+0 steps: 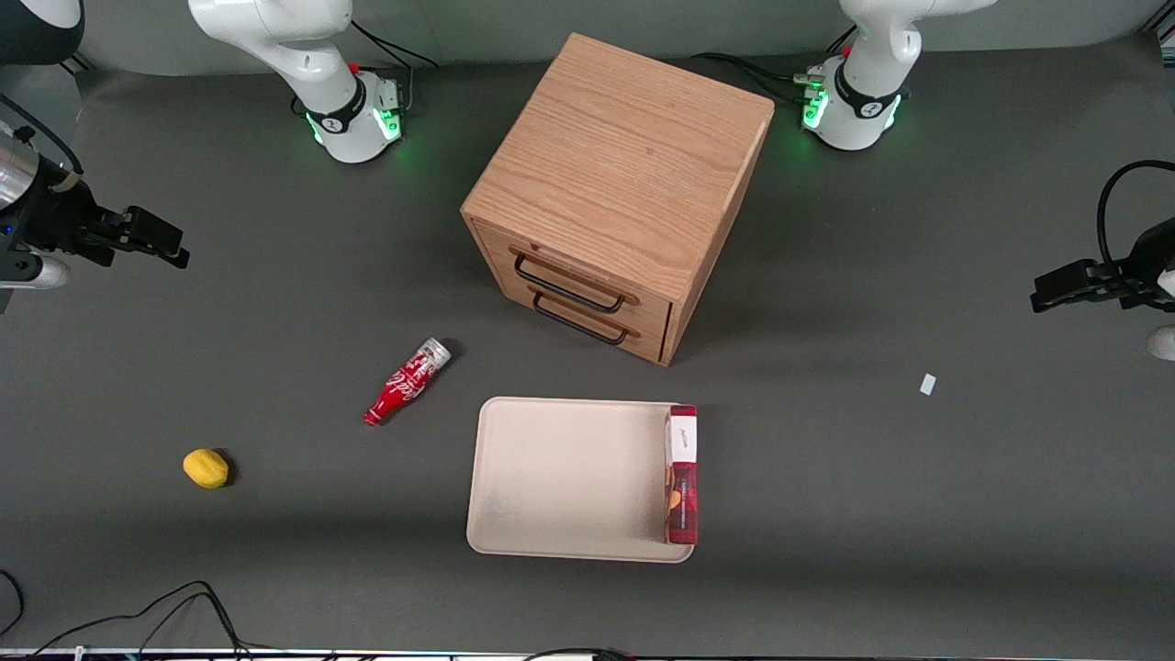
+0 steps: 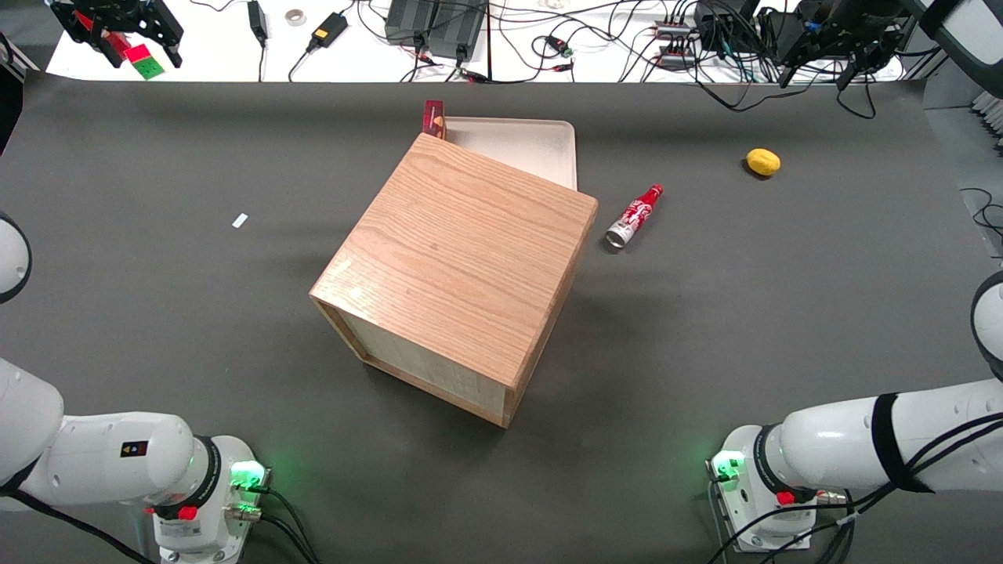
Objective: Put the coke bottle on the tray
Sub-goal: 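Move the right gripper down to the red Coca-Cola bottle lying on the table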
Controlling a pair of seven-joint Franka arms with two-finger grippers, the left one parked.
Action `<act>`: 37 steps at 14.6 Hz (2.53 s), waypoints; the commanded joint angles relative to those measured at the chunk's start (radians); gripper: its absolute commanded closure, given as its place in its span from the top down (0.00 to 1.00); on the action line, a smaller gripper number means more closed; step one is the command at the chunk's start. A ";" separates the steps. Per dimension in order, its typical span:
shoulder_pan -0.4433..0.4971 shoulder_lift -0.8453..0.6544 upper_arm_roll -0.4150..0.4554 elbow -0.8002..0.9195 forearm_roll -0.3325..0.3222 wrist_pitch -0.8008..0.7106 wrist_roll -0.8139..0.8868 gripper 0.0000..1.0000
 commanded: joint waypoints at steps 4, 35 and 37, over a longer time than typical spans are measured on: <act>0.012 0.020 -0.002 0.039 0.017 -0.025 0.009 1.00; 0.073 0.583 0.191 -0.323 0.011 0.854 1.075 1.00; 0.073 0.592 0.190 -0.324 0.008 0.857 1.072 1.00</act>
